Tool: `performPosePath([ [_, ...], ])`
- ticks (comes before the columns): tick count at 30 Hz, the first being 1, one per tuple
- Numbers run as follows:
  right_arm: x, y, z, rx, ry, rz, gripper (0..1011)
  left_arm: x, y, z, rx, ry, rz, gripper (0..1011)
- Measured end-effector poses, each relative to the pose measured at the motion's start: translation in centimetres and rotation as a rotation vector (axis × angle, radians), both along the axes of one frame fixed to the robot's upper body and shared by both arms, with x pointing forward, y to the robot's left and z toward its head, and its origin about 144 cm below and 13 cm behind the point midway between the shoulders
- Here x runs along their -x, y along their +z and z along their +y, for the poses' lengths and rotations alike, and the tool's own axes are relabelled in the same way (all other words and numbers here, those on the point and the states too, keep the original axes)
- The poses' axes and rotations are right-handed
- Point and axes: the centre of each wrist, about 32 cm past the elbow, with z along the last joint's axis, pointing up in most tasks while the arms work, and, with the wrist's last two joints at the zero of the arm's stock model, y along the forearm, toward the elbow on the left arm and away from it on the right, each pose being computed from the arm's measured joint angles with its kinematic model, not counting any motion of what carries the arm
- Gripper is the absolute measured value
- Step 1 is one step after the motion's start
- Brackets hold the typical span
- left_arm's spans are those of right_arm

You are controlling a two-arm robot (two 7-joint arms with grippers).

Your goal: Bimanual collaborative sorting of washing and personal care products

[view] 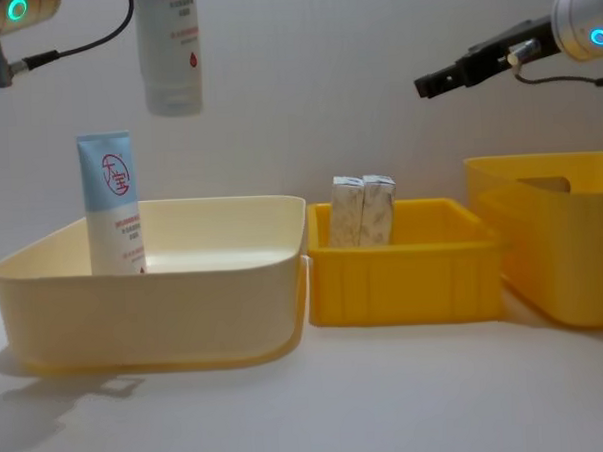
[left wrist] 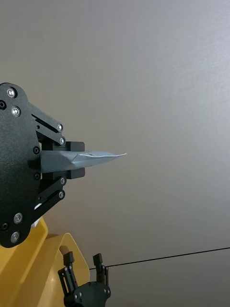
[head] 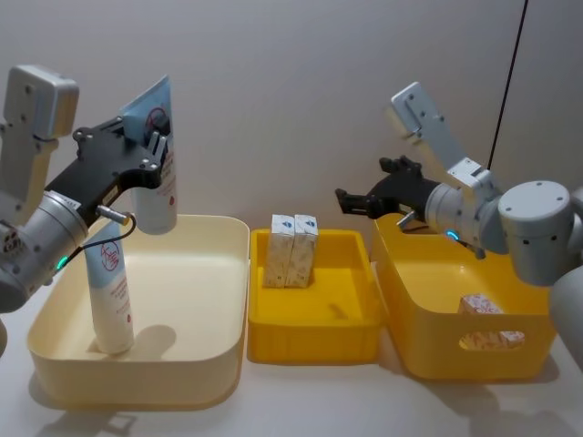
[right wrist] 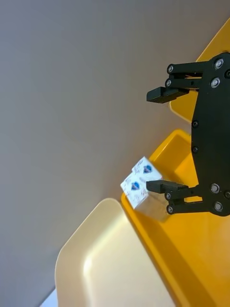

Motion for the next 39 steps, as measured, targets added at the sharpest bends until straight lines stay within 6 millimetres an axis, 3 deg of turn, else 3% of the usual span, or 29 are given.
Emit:
performPosePath([
  [18, 0.9, 0.5, 1.1, -0.042, 0.264, 0.024, 1001, 0.5, 0.1, -0.3, -0.003, 0.009, 0.014, 197],
  [39, 0.4, 0.4, 2.7, -0.141, 0.422, 0.115, 1001, 0.9, -0.2, -0.4, -0.002, 0.025, 0.032, 197],
])
